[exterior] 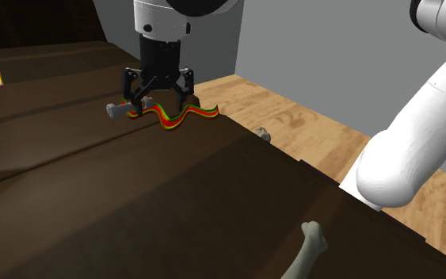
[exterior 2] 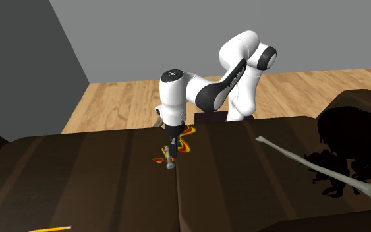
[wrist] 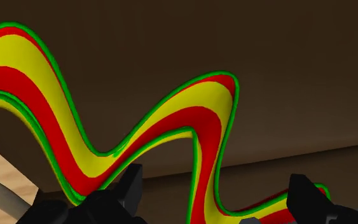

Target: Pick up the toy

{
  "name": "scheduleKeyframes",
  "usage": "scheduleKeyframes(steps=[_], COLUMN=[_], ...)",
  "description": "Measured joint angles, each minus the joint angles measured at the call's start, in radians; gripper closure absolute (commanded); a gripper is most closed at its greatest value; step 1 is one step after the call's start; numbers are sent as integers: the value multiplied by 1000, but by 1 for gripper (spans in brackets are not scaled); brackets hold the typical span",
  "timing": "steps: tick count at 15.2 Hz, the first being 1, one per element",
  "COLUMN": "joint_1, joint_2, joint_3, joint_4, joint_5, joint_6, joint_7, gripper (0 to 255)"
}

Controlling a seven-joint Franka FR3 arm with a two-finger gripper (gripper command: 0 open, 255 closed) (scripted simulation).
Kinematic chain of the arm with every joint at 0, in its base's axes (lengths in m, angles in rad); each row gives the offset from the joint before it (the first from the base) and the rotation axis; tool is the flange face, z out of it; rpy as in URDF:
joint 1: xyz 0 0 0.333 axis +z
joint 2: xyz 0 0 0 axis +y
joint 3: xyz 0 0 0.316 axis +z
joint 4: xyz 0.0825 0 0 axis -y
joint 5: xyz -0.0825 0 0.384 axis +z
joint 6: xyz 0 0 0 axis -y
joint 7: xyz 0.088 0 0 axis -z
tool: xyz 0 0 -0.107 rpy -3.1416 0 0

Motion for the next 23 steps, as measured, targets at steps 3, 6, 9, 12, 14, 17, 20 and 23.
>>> scheduleKeyframes(steps=[3, 6, 9, 12, 14, 17, 20, 23], joint_1=[2, 0, 1, 0, -1, 0, -1, -1], joint_2=[2, 3, 0, 2, -1, 2, 2, 12], joint_3=[3, 1, 1, 1, -1, 0, -1, -1], joint_4=[-1, -7, -10, -6, 7, 50, 89, 142], joint_5=[0, 2, 2, 1, 2, -1, -2, -8], joint_6=[10, 8, 11, 3, -17, -58, -98, -141], joint_7=[2, -3, -3, -1, -2, 6, 8, 15], gripper=[255, 255, 255, 255, 255, 255, 255, 255])
